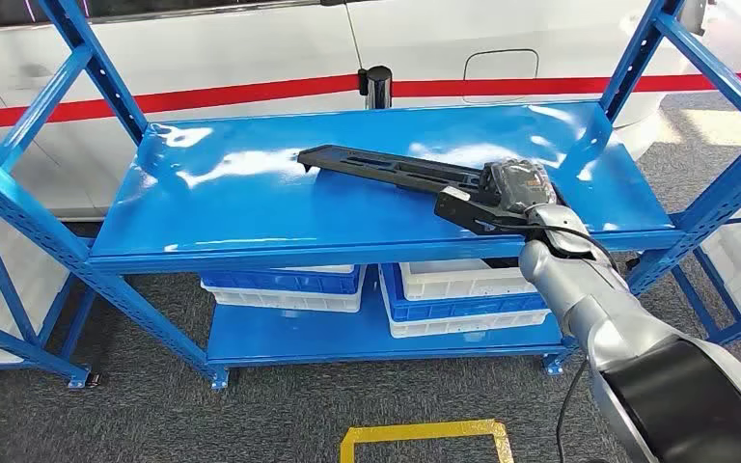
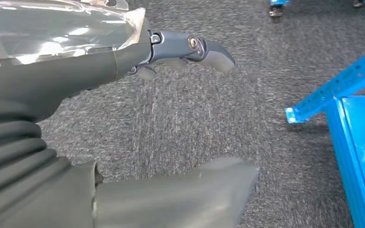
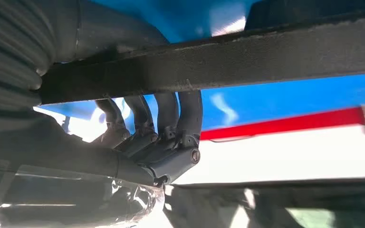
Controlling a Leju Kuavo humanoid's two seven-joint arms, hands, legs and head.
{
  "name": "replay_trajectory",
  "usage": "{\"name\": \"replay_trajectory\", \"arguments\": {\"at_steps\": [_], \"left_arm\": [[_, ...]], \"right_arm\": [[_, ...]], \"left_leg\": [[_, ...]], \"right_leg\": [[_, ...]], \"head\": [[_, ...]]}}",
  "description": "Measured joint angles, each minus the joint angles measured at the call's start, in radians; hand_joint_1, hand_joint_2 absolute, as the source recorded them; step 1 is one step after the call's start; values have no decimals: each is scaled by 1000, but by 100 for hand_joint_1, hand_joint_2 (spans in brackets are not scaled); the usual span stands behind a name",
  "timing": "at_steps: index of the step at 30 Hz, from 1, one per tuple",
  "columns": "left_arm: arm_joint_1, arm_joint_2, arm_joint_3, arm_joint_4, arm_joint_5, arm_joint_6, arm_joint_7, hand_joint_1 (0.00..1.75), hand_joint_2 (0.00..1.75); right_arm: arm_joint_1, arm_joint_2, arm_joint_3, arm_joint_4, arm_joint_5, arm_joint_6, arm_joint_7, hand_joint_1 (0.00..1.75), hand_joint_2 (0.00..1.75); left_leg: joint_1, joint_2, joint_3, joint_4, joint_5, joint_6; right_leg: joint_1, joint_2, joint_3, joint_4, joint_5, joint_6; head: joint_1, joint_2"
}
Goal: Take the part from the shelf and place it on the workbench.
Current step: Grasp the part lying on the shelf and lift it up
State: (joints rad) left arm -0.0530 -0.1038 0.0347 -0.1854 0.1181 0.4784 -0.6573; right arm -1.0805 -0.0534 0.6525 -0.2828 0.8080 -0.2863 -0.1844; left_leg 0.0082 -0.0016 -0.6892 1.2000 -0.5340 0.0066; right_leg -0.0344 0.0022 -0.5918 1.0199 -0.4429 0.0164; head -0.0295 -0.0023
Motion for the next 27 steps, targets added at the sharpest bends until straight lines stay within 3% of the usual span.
{"name": "replay_trajectory", "arguments": {"at_steps": [3,4,6,8,9,13,15,17,18,19,20,22,24,27], "left_arm": [[1,0,0,0,-1,-4,0,0,175],[2,1,1,0,0,-8,0,0,175],[2,4,1,0,0,-12,1,0,175],[1,7,1,0,0,-8,1,0,175],[2,8,2,0,0,-4,1,0,175],[4,9,8,0,1,19,-1,0,175],[3,8,12,0,9,25,-2,0,175],[2,8,19,0,16,31,-2,0,175],[2,8,22,0,17,35,-1,0,175],[2,8,24,0,17,38,2,0,175],[2,7,25,0,16,39,9,0,175],[2,6,25,0,16,37,32,0,175],[1,6,27,0,18,36,72,0,175],[2,7,30,1,20,35,124,0,175]], "right_arm": [[-7,-1,-9,-13,-17,2,-65,174,175],[-14,-3,-15,-22,-27,5,-95,174,175],[-41,-9,-29,-48,-47,17,-139,173,175],[-83,-17,-43,-71,-65,28,-158,174,175],[-105,-22,-51,-82,-74,29,-163,173,175],[-162,-49,-82,-129,-106,40,-178,175,175],[-179,-61,-92,-145,-114,47,-180,175,175],[-185,-70,-98,-154,-121,52,-180,175,175],[-183,-74,-100,-156,-123,53,-180,175,175],[-180,-76,-101,-158,-125,53,-180,175,175],[-178,-78,-101,-159,-126,53,-180,175,175],[-178,-78,-101,-163,-127,53,-181,175,175],[-179,-74,-100,-167,-130,55,-187,175,175],[-177,-67,-98,-173,-136,62,-200,175,175]], "left_leg": [[5,0,-47,92,-25,-6],[6,0,-48,90,-12,-6],[7,0,1,-21,56,0],[3,-1,59,-142,100,9],[0,-2,71,-170,106,13],[-8,0,84,-198,112,39],[-7,3,95,-215,122,53],[-11,4,96,-217,122,59],[-13,3,97,-217,120,61],[-15,1,97,-216,119,62],[-17,0,98,-215,118,61],[-20,-2,97,-206,111,57],[-25,-1,93,-195,102,49],[-25,-1,88,-187,96,42]], "right_leg": [[1,1,0,0,0,0],[1,2,0,0,0,0],[0,4,1,0,0,0],[3,5,-1,0,-1,3],[4,5,-3,-1,-1,6],[6,3,-10,4,-7,28],[10,0,-50,84,-45,22],[12,0,-117,215,-93,14],[13,0,-141,259,-104,14],[13,0,-147,264,-98,19],[14,0,-133,228,-77,26],[15,-2,-69,91,-19,37],[17,-2,-26,3,12,31],[18,0,-19,-8,17,13]], "head": [[0,0],[0,0],[0,0],[0,0],[0,0],[2,0],[4,0],[5,0],[5,0],[6,0],[5,0],[6,0],[5,0],[4,0]]}}
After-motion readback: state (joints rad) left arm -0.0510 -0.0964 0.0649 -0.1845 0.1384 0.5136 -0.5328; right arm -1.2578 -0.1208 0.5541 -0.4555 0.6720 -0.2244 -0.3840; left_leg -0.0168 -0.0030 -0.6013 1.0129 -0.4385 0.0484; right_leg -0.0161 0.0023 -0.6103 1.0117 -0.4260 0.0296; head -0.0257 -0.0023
